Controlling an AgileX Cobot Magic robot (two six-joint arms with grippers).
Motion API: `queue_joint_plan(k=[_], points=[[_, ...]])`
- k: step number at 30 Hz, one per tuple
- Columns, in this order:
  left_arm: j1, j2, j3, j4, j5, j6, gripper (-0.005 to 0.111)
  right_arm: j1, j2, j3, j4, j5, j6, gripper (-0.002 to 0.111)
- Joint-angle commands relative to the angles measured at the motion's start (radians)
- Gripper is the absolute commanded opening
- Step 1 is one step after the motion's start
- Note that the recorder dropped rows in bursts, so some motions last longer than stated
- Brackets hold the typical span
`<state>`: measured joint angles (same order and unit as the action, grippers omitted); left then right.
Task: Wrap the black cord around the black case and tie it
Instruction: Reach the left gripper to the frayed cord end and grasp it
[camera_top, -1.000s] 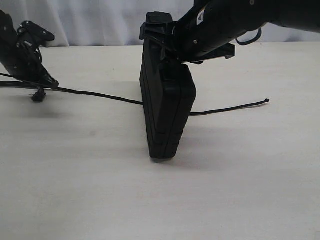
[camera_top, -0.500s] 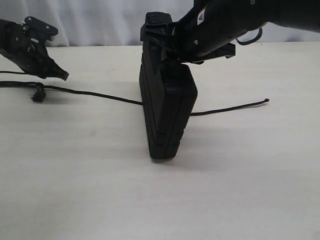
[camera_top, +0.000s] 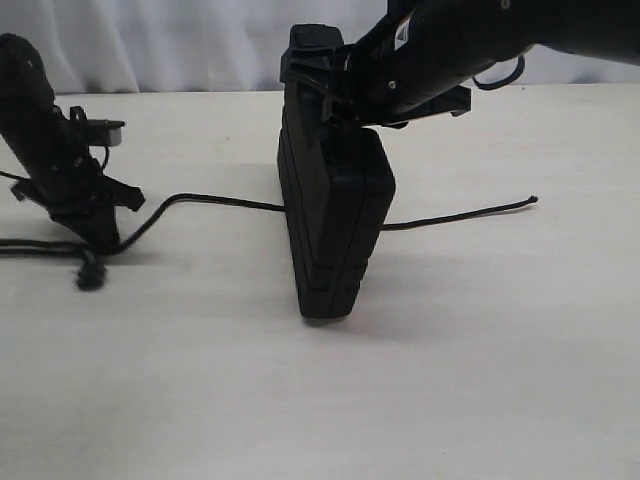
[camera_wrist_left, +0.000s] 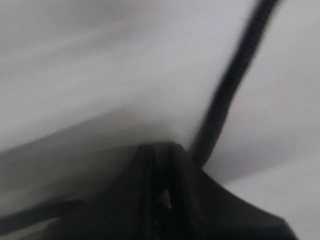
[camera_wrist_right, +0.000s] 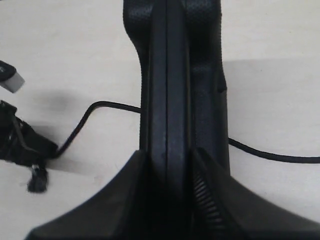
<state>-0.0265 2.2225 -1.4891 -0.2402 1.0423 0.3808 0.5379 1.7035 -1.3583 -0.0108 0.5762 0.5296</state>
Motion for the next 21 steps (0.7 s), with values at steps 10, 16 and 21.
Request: queue_joint_plan(k=[10, 16, 21], points=[[-0.009, -0.049, 0.019, -0.543, 0.179, 0.563, 0.046, 0.0, -0.003, -0.002, -0.007, -0.041, -0.039, 0.004], [-0.009, -0.192, 0.036, 0.02, 0.121, 0.06, 0.046, 0.0, -0.003, -0.002, -0.007, -0.044, -0.038, 0.004], [-0.036, -0.214, 0.135, -0.053, 0.163, 0.078, 0.046, 0.0, -0.003, -0.002, -0.007, -0.046, -0.038, 0.004]])
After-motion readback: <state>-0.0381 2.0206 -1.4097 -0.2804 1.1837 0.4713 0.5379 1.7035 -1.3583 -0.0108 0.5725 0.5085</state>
